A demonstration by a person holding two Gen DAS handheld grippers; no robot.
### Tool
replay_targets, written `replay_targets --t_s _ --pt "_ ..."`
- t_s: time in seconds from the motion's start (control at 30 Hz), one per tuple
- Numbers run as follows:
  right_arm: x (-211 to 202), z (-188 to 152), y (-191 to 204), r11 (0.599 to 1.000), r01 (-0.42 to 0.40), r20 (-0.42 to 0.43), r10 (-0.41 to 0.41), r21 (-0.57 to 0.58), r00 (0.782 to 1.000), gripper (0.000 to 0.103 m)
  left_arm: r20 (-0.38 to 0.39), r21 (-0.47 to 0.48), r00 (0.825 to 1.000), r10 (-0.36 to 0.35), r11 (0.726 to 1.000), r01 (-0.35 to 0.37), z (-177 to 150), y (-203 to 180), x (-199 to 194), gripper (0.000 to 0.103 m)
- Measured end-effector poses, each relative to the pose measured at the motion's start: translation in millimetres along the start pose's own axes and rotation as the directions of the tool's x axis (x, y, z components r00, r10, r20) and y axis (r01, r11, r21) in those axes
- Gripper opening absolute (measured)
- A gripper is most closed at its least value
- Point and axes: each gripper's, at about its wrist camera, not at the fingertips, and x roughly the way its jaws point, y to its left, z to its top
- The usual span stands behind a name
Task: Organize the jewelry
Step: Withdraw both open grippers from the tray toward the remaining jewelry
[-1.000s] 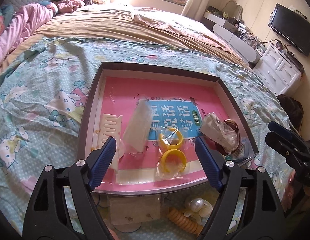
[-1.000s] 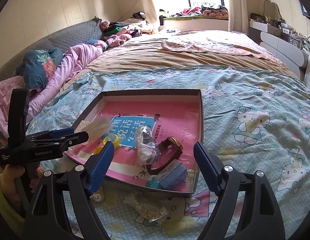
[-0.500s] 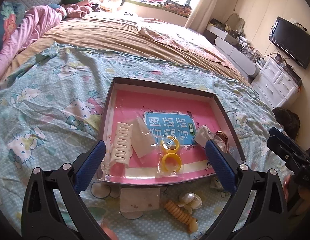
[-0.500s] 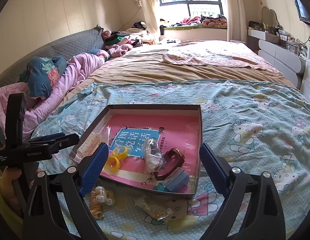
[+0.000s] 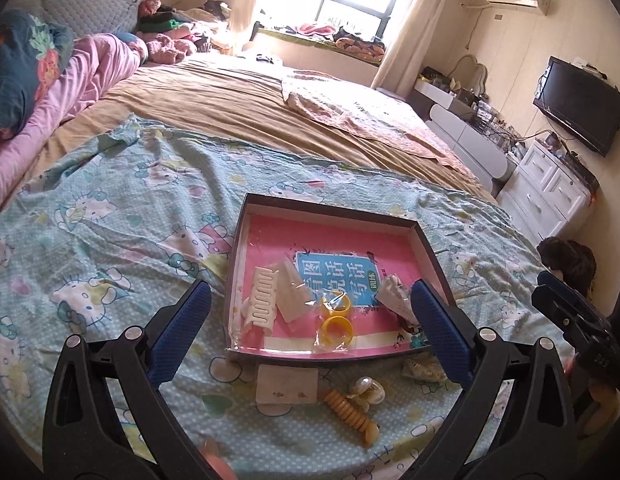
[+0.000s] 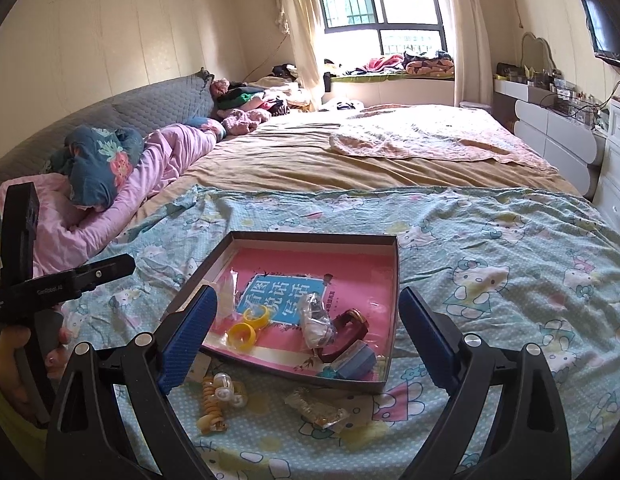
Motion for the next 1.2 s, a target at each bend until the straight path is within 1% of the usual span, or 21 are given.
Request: replay_targets --t_s 0.17,0.37,0.67,1.2 --pt "-17 -1 3 1.000 -0.002 0.020 0.002 -0.016 1.000 0.091 0.031 0.030 0.999 0.009 1.000 -0.010 -5 -8 -19 0.093" --pt "-31 -8 6 1.000 -0.005 0.024 0.005 -0.025 1.000 0.091 0.029 0.041 0.999 0.015 0.999 -0.016 -14 -14 -27 0.093" --pt "-38 -25 5 0.999 -0.020 -0.004 0.020 -0.036 1.000 0.091 -0.019 0.089 0.999 0.034 0.996 -0.032 -41 -29 -24 0.093" --pt "-26 -56 -10 0.999 -0.036 -0.084 0.032 -0.041 0.996 0.092 -0.100 0.158 0.992 0.082 0.985 -0.066 -77 -52 -2 0.093"
